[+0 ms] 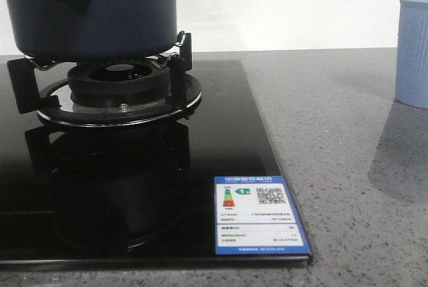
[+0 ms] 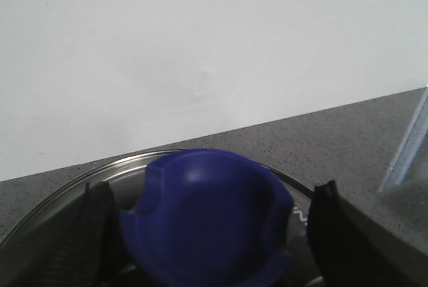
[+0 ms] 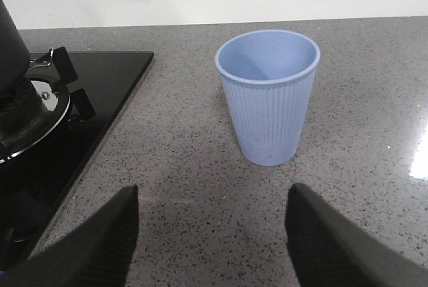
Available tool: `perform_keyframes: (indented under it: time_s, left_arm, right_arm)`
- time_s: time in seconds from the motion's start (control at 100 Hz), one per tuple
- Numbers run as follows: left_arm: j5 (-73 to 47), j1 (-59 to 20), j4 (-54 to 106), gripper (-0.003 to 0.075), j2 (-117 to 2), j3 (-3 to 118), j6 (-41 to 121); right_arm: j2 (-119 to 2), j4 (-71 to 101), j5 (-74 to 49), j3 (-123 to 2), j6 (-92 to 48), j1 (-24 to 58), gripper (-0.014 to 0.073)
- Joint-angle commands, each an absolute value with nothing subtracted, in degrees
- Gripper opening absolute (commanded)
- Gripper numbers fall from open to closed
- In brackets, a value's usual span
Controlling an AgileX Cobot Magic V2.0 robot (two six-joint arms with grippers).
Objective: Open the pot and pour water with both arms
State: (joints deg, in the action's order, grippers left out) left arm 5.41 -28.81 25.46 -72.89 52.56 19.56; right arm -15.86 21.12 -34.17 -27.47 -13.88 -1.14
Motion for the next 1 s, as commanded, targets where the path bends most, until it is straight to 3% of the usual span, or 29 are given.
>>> perform_keyframes:
  time_s: [0.0, 0.19, 0.46, 0.99]
  left_arm:
    - [11.1, -29.1, 25.7, 0.0538, -72.5, 54.7, 19.7]
    - [11.4, -29.1, 25.7, 0.0525, -72.8, 54.7, 19.7]
    - [11.4, -29.1, 25.7, 0.0368, -72.8, 54.7, 19.7]
    - [14.2, -28.9, 25.7, 0.0369, -68.9, 54.9, 19.7]
  right_arm:
    - [-17.0, 22.1, -30.5, -29.7, -14.6, -1.1, 0.0429]
    - [-17.0, 22.2, -30.5, -29.7, -14.6, -1.1, 0.0429]
    - [-17.0, 22.2, -30.5, -29.7, -14.6, -1.1, 0.0429]
    - [-17.0, 22.2, -30.1, -27.7, -14.6, -1.1, 0.0429]
